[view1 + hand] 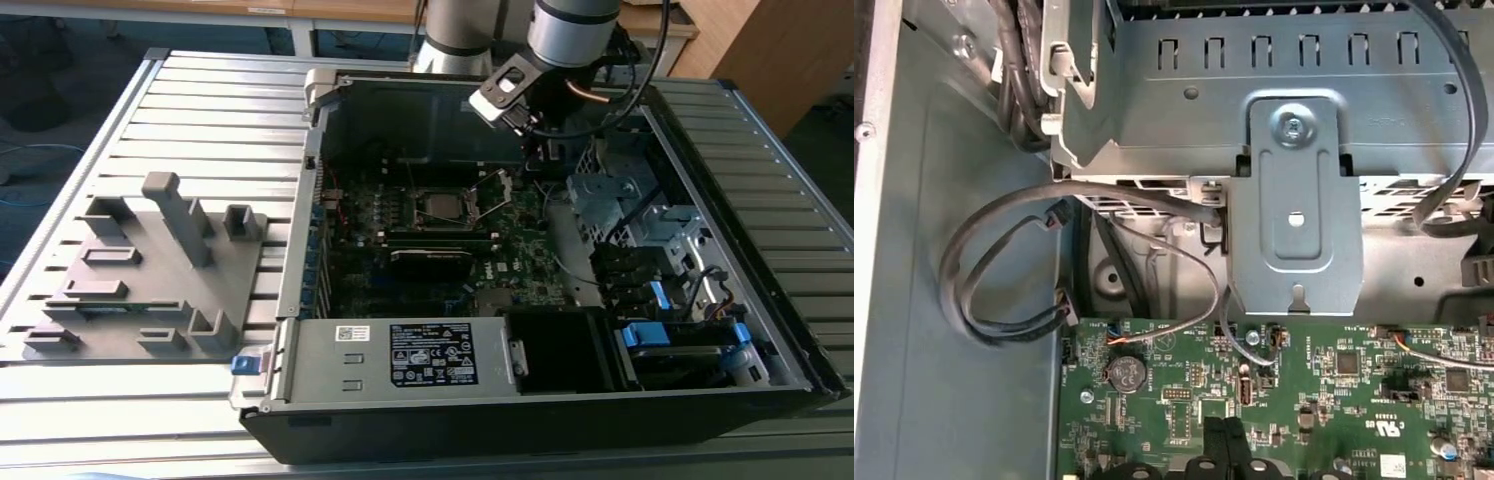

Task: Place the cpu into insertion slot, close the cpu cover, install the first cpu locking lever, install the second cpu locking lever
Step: 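Close the cpu cover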

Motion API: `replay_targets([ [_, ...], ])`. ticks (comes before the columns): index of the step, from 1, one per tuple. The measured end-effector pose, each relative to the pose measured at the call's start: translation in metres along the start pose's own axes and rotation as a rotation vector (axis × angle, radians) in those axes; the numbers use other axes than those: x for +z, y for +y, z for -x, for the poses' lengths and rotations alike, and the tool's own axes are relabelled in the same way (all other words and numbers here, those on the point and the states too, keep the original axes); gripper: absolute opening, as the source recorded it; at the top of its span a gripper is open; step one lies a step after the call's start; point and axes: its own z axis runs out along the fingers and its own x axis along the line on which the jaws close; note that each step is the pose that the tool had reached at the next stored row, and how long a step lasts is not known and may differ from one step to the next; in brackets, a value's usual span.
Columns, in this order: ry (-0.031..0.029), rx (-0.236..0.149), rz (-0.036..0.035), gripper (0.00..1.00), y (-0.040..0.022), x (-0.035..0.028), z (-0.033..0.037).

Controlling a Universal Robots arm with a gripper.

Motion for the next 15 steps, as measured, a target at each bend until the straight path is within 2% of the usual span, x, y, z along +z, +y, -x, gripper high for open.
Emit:
replay_targets([
  [2,-0.0003,0.000,-0.0007,0.11,0.0001,0.0001,0.0000],
  [3,-0.0001,0.000,-0.0083,0.11,0.0006,0.0004,0.0001],
  [5,-0.0006,0.001,-0.0292,0.11,0.0015,0.0007,0.0000],
  [6,-0.0007,0.001,-0.0336,0.11,0.0016,0.0007,0.0000],
  [15,-0.0006,0.001,-0.0345,0.11,0.0039,0.0012,0.0000],
])
